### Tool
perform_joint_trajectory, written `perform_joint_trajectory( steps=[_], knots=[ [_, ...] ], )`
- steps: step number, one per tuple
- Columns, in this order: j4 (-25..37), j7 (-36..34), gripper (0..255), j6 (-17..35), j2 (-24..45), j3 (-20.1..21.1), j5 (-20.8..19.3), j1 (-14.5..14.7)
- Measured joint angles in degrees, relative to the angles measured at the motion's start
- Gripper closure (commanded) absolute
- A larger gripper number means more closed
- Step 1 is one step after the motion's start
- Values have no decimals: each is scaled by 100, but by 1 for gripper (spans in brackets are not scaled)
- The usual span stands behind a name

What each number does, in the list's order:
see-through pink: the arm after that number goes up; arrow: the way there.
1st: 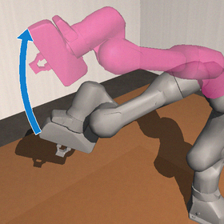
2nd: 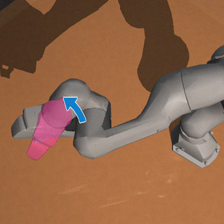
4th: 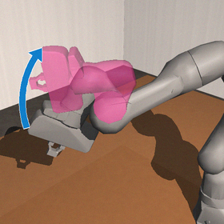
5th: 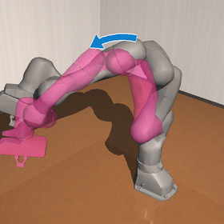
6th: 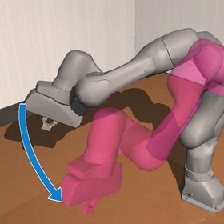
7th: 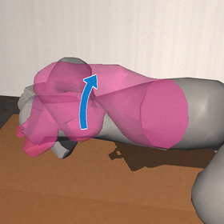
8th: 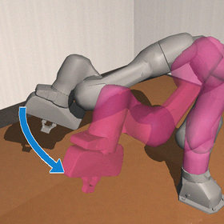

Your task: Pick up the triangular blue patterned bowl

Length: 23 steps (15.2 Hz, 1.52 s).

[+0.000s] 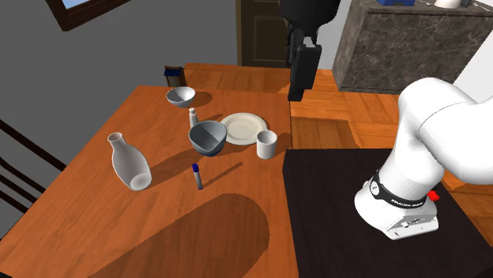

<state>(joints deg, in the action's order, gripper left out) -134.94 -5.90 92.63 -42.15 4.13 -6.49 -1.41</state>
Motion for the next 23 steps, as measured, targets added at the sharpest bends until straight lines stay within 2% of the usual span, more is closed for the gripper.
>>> perform_joint_trajectory(
  steps=[3,12,19,23],
  knots=[
    [-82,-31,0,207,143,-41,-48,-57],
    [-308,-462,0,1748,1583,-194,-336,-431],
    [20,-816,0,2699,2952,-341,-592,-717],
    [428,-1021,0,3132,3837,-436,-724,-854]
  ],
)
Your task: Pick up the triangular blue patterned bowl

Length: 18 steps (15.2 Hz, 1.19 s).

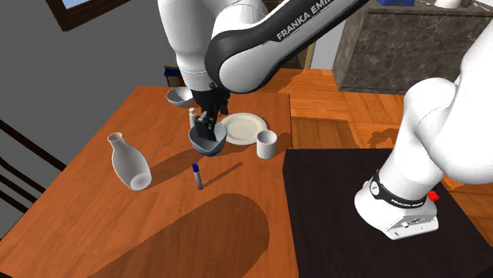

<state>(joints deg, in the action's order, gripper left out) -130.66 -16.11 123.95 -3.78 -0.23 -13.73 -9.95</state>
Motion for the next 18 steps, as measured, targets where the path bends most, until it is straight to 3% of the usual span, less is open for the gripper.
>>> perform_joint_trajectory(
  steps=[10,18],
  knots=[
    [1256,-397,0,755,2122,-294,-161,-271],
    [2675,-499,0,939,3794,-500,-49,-542]
  ],
)
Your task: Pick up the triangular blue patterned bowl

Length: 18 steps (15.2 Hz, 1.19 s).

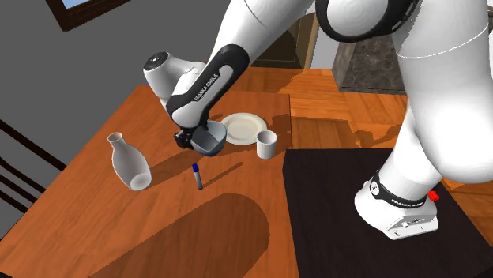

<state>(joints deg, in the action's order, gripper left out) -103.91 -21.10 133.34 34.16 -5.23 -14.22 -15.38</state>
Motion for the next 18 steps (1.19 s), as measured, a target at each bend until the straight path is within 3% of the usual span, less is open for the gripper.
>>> perform_joint_trajectory(
  steps=[5,12,13,18],
  knots=[
    [1048,-61,0,-74,1017,-62,121,-152],
    [1227,-123,0,197,1473,-79,117,-187],
    [1241,-124,255,208,1499,-80,117,-189],
    [1263,-124,255,217,1521,-79,118,-192]
  ],
)
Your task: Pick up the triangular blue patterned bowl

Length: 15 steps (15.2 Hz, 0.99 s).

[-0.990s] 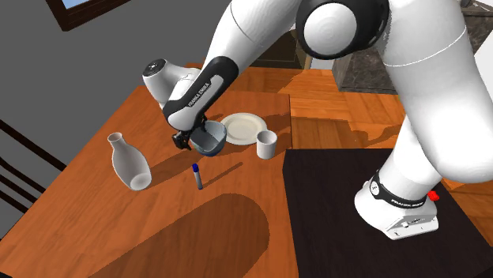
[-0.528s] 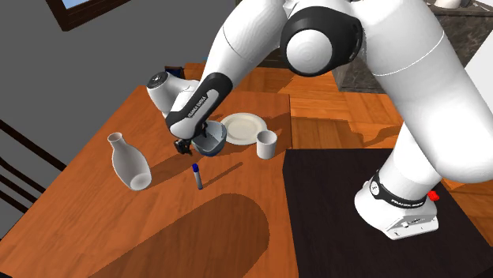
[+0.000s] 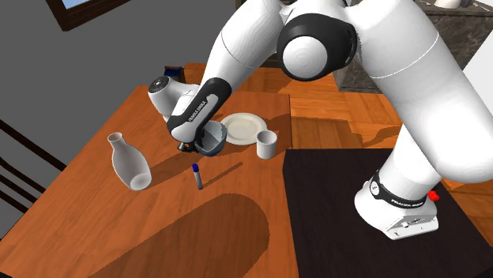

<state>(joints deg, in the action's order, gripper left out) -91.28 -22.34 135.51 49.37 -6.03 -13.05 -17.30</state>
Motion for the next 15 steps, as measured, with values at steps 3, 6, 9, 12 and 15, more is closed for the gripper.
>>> perform_joint_trajectory(
  steps=[3,6,9,12,15],
  knots=[
    [-1,0,255,2,-1,0,0,0],
    [-9,10,255,-21,-26,1,2,-4],
    [-84,28,255,-113,-187,3,5,5],
    [-129,67,255,-235,-360,4,11,1],
    [-168,93,255,-367,-533,8,17,11]
  ],
)
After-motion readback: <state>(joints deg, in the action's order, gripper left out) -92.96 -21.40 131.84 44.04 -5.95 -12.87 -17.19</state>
